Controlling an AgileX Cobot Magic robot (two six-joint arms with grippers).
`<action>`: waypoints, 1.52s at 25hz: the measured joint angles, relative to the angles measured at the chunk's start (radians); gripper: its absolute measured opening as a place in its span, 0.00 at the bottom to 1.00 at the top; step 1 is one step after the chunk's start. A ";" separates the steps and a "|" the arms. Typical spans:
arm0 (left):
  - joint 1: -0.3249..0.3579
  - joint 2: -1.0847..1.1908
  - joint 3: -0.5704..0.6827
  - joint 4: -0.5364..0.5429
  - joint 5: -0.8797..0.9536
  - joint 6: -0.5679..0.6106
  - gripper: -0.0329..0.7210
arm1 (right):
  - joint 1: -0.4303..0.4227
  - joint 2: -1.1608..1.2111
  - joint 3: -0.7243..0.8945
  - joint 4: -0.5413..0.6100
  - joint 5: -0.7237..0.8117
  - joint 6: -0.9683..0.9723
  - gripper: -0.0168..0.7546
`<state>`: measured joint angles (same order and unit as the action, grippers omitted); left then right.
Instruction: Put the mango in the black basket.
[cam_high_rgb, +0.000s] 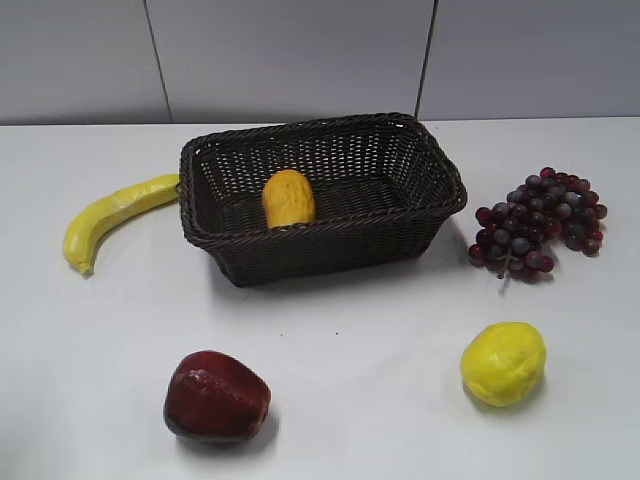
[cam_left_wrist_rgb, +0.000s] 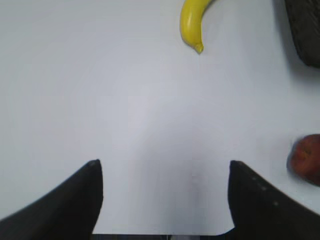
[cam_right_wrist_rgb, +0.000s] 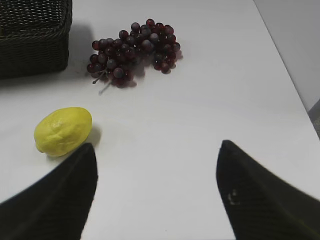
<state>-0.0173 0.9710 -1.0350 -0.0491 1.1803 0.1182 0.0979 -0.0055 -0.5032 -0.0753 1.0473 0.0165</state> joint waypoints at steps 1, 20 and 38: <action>0.000 -0.064 0.059 -0.007 -0.020 -0.001 0.81 | 0.000 0.000 0.000 0.000 0.000 0.000 0.76; 0.000 -0.945 0.548 0.034 -0.096 -0.003 0.81 | 0.000 0.000 0.000 0.000 0.000 0.000 0.76; 0.000 -0.949 0.548 0.057 -0.097 -0.003 0.81 | 0.000 0.000 0.000 0.000 0.000 0.000 0.76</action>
<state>-0.0173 0.0225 -0.4867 0.0076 1.0831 0.1151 0.0979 -0.0055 -0.5032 -0.0753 1.0473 0.0165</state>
